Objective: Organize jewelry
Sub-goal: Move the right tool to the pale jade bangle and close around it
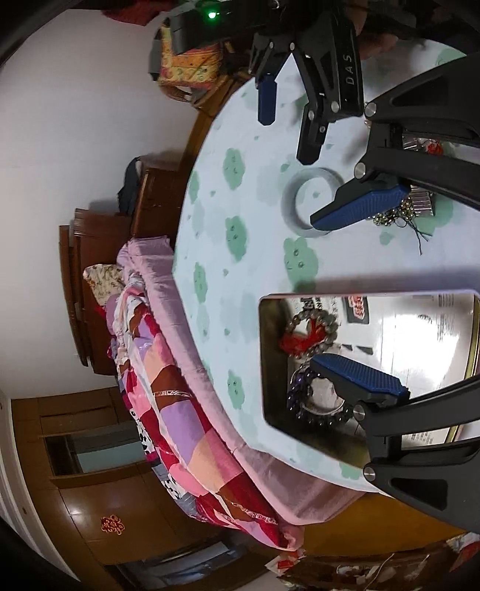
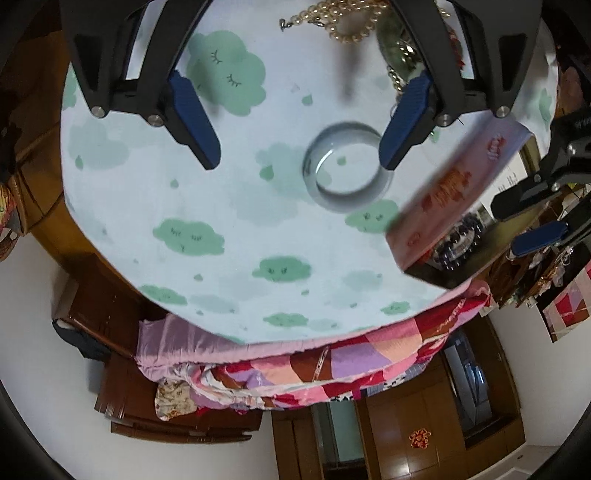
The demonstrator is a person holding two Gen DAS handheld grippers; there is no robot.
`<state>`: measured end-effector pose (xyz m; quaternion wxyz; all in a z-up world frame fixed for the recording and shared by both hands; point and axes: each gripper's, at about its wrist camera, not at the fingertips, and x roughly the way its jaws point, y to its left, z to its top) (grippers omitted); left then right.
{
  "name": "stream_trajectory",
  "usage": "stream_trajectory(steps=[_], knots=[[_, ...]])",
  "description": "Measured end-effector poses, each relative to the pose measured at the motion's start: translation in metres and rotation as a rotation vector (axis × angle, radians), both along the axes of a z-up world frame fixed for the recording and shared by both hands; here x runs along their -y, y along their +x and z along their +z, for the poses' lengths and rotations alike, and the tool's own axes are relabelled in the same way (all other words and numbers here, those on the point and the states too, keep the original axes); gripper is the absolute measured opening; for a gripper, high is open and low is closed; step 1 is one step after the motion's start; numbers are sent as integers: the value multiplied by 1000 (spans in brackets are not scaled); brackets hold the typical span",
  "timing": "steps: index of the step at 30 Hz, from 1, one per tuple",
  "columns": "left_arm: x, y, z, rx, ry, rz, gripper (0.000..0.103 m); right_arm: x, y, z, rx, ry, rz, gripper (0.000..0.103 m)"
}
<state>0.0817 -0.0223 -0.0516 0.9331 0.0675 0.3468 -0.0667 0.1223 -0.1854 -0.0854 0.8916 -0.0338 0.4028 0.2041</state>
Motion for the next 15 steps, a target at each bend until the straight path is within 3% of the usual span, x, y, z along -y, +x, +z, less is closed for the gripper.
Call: stream_trajectory(steps=[9, 15], knots=[[-18, 7, -7, -26, -19, 66, 69, -25, 16, -14, -51, -31, 55, 98], [-25, 6, -10, -37, -42, 74, 69, -47, 25, -25, -72, -130, 68, 98]])
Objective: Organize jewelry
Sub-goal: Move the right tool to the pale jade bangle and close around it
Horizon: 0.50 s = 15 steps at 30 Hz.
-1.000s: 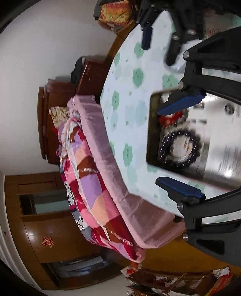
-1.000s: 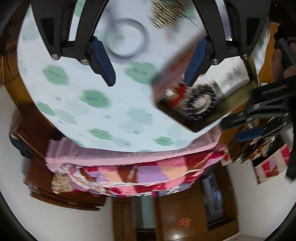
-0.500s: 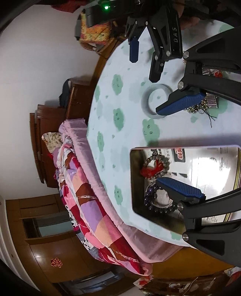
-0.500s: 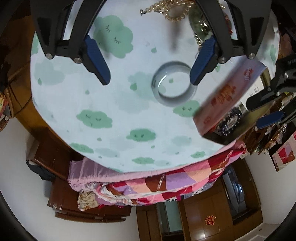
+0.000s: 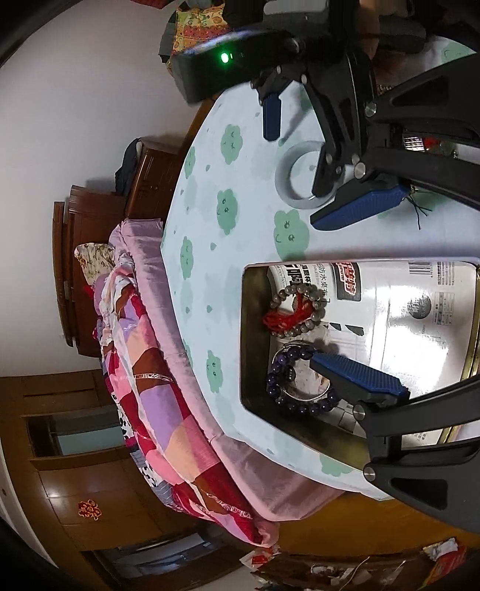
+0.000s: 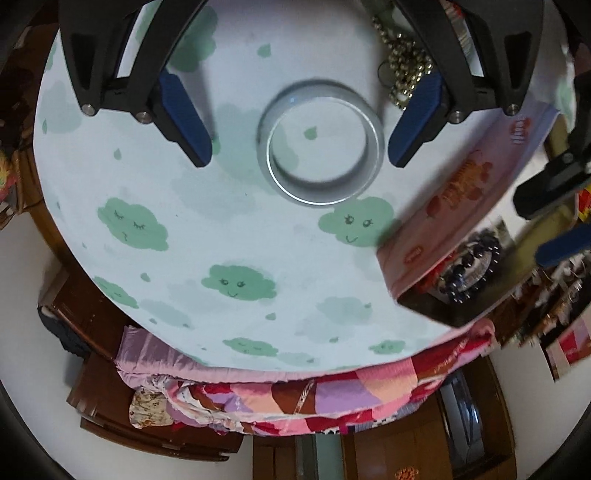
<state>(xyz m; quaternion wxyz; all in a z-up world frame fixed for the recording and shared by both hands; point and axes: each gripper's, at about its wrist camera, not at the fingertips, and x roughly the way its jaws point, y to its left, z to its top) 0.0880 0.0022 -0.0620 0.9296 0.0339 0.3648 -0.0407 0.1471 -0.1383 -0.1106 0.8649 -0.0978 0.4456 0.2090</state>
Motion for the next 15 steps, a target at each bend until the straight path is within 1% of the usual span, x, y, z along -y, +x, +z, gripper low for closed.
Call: stream_trajectory(steps=[5, 8, 9, 10, 15], knots=[[0, 0, 0, -1, -7, -10, 69, -7, 5, -9, -17, -45, 8, 98], [0, 0, 1, 1, -10, -15, 69, -3, 4, -11, -20, -39, 2, 94], [0, -1, 2, 2, -9, -15, 69, -1, 2, -10, -13, -36, 1, 88], [1, -1, 2, 3, -10, -16, 69, 2, 0, -8, -3, -31, 2, 78], [14, -5, 3, 8, 7, -52, 69, 10, -5, -5, 6, -27, -7, 78]])
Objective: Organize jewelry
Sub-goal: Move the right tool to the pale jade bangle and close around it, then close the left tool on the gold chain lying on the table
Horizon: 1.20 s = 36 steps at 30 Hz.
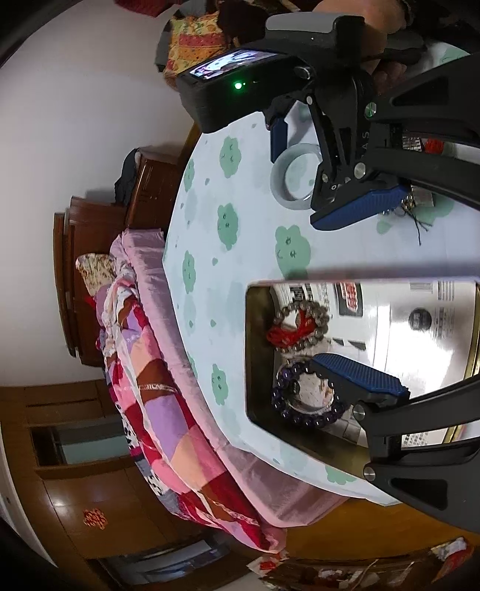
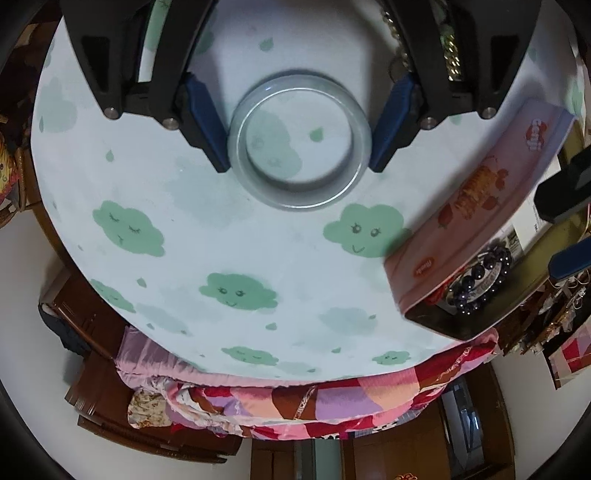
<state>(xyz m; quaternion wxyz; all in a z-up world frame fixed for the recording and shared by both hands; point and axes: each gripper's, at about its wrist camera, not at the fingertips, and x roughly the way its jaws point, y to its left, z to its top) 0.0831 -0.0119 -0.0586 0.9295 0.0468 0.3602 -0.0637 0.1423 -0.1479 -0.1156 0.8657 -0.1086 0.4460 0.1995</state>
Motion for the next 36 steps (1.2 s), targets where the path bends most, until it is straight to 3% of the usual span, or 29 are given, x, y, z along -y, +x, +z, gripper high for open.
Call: stream_trajectory(steps=[5, 9, 19, 21, 25, 27, 36], knots=[[17, -1, -2, -2, 23, -45, 69, 22, -10, 7, 31, 12, -41, 78], [33, -3, -6, -19, 44, -94, 52, 42, -19, 12, 54, 20, -77, 78], [56, -1, -34, -118, 73, -144, 51, 47, -24, 16, 82, 41, -83, 78], [57, 1, -43, -152, 71, -147, 44, 47, -24, 15, 80, 45, -81, 78], [63, -1, -46, -144, 111, -150, 42, 47, -23, 15, 78, 47, -79, 78], [62, -1, -45, -153, 93, -155, 31, 47, -24, 15, 78, 46, -78, 78], [58, 6, -52, -209, -3, -163, 27, 44, -24, 13, 74, 46, -69, 78]])
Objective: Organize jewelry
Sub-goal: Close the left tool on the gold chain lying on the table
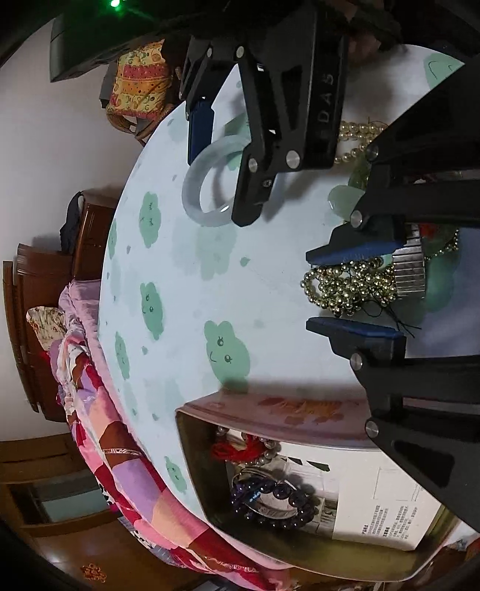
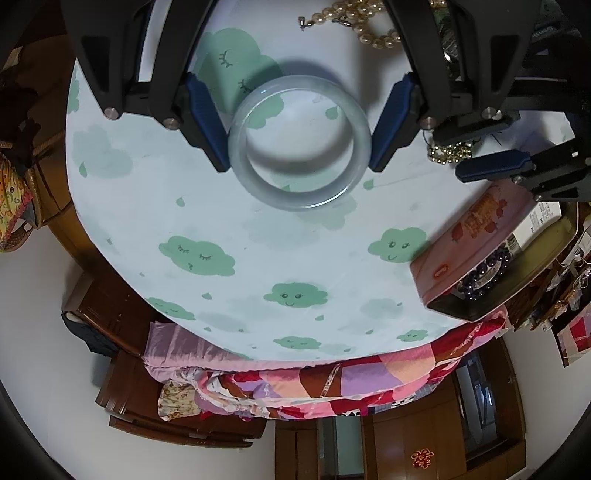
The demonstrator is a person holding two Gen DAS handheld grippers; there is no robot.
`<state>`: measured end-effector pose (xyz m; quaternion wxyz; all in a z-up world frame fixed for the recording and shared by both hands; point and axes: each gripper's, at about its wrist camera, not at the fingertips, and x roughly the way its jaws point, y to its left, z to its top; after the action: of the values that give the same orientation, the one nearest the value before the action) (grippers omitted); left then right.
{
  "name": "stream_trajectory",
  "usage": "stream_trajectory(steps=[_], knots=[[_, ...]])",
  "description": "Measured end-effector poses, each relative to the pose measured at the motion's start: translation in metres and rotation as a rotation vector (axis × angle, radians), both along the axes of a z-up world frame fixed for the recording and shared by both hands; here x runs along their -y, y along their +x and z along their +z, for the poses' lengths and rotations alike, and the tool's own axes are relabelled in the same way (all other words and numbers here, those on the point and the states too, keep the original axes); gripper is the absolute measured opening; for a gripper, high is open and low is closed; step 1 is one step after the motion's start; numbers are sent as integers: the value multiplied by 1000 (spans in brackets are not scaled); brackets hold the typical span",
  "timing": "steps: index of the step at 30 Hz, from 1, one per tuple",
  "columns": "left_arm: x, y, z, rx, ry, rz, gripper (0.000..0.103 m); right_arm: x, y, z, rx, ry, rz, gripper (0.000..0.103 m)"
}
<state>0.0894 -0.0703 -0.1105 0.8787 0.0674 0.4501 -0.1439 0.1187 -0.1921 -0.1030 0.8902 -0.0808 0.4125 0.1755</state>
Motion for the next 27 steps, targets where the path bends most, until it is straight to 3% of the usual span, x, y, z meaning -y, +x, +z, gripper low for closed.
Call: stream_trajectory(steps=[1, 2, 4, 27], knots=[[0, 0, 0, -1, -14, -8, 14, 0, 0, 0, 1, 2, 1, 78], [-1, -1, 0, -8, -34, -14, 14, -1, -1, 0, 3, 2, 3, 78], [-2, -2, 3, 7, -49, -15, 4, -2, -2, 1, 7, 4, 5, 78], [-17, -11, 41, 123, -87, -2, 4, -10, -8, 8, 32, 6, 12, 78]])
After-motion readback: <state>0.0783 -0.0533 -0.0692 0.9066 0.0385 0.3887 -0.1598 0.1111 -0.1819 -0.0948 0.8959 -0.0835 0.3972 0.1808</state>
